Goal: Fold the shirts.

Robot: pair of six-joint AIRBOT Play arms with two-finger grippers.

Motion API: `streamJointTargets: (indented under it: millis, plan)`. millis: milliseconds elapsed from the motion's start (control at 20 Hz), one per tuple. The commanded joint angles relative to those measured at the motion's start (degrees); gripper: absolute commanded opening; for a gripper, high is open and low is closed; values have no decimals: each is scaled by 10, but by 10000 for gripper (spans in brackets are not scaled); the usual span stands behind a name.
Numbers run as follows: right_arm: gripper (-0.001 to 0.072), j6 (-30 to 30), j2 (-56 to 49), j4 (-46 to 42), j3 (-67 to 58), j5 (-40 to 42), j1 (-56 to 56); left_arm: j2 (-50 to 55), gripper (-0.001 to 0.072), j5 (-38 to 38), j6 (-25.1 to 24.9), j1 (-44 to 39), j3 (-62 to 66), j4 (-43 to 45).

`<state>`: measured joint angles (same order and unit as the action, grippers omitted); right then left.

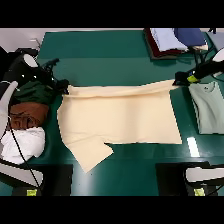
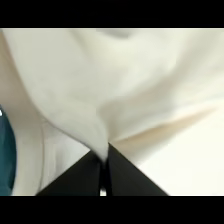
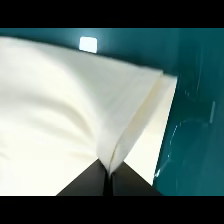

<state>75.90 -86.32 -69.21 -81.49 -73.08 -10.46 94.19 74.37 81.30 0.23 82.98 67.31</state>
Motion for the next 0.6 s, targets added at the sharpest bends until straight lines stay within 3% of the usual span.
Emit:
streamJointTargets:
  millis: [0,50,100,150,300,550]
  plan:
    - [62,0,23,8,73,35,1,0,301,-16,12,-15,-48,0]
    - [306,5,23,7,77,35,0,0,554,-14,26,-15,-48,0]
    - [395,19,25,7,74,26,-5,-5,522,-8,34,-10,-48,0]
    - [389,29,34,8,71,12,-11,-16,488,3,39,-8,-48,2]
    - [389,27,104,6,93,-8,-21,-105,487,14,38,-12,-85,29]
    - [389,24,250,7,190,4,-25,-349,487,-4,79,-28,-359,46]
